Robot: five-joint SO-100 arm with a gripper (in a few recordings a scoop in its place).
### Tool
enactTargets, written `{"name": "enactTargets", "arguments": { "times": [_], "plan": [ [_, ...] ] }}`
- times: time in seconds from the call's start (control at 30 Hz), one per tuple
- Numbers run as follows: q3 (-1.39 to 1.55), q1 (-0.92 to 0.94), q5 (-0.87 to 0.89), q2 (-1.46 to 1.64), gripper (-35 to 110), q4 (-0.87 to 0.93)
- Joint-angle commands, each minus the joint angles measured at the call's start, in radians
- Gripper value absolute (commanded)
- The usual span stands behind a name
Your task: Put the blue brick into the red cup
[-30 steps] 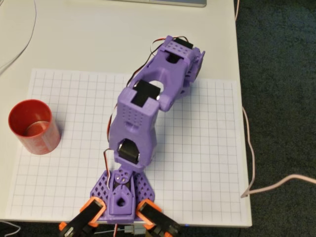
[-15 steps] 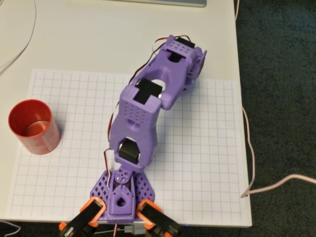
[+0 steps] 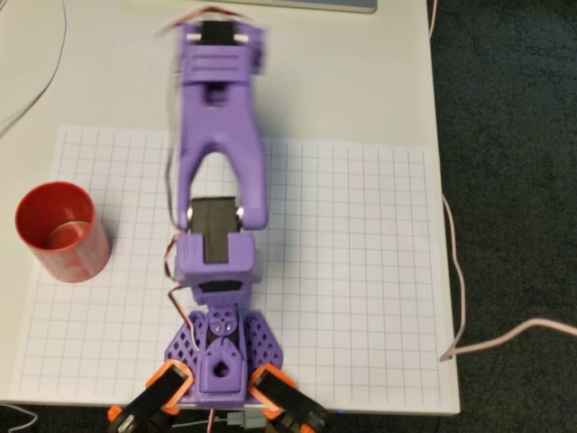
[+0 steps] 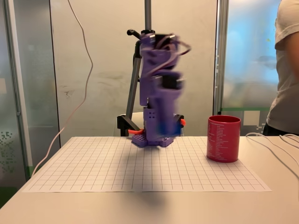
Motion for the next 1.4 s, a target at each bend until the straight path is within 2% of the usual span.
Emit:
{"name": "enactTargets", "arguments": {
  "times": [0.0, 0.17, 0.33, 0.7, 1.17, 1.37],
  "plan": [
    [-0.086, -0.382, 0.095, 0.112, 0, 0.071],
    [-0.092, -0.689, 0.198, 0.117, 0, 0.130],
    [-0.094, -0.841, 0.233, 0.166, 0, 0.192],
    [0.017, -0.727, 0.123, 0.295, 0, 0.373],
    [0.041, -0.802, 0.403, 0.232, 0, 0.425],
    [0.041, -0.822, 0.462, 0.221, 0, 0.411]
  ]
}}
